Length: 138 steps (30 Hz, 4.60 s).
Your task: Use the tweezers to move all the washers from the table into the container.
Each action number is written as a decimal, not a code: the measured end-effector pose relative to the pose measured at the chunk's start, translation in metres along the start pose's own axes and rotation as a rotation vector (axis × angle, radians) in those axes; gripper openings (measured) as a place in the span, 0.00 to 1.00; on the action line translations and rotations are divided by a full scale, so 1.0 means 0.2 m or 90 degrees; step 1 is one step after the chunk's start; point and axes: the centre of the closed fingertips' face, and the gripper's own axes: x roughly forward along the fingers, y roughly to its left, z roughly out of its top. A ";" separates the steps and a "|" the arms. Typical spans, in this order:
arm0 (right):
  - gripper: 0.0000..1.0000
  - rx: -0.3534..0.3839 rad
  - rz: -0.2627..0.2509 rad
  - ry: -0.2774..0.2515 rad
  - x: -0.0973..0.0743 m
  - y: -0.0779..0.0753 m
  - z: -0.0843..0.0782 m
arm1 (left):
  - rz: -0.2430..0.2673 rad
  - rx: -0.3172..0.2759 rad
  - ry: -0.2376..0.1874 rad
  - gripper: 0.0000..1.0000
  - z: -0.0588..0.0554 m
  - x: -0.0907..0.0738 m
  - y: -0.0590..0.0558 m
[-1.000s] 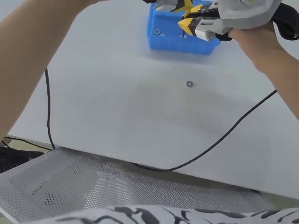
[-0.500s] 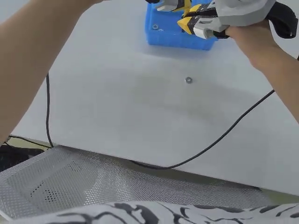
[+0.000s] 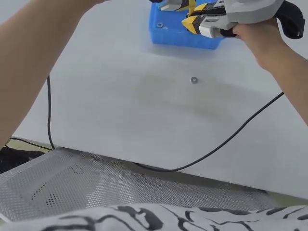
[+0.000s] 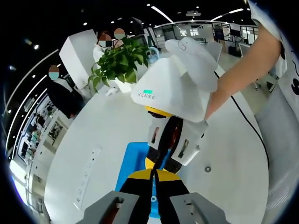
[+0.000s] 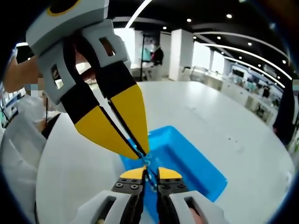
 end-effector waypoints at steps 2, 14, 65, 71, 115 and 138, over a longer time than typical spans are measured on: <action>0.05 -0.006 -0.010 0.003 -0.01 -0.01 0.00 | 0.000 0.006 0.007 0.00 0.00 0.00 -0.01; 0.06 -0.005 -0.028 -0.030 -0.10 0.02 0.14 | 0.026 0.016 -0.009 0.00 0.07 -0.12 0.00; 0.07 0.053 0.014 -0.056 -0.27 0.41 -0.02 | -0.031 0.030 -0.039 0.00 0.18 -0.26 -0.42; 0.07 0.080 0.021 -0.057 -0.26 0.44 -0.08 | -0.044 0.026 -0.030 0.00 0.12 -0.21 -0.45; 0.04 0.029 0.027 0.007 -0.24 0.49 -0.17 | -0.076 0.035 0.019 0.00 0.05 -0.11 -0.55; 0.03 -0.024 0.030 -0.010 -0.31 0.44 0.00 | -0.060 0.034 -0.015 0.00 0.15 -0.24 -0.44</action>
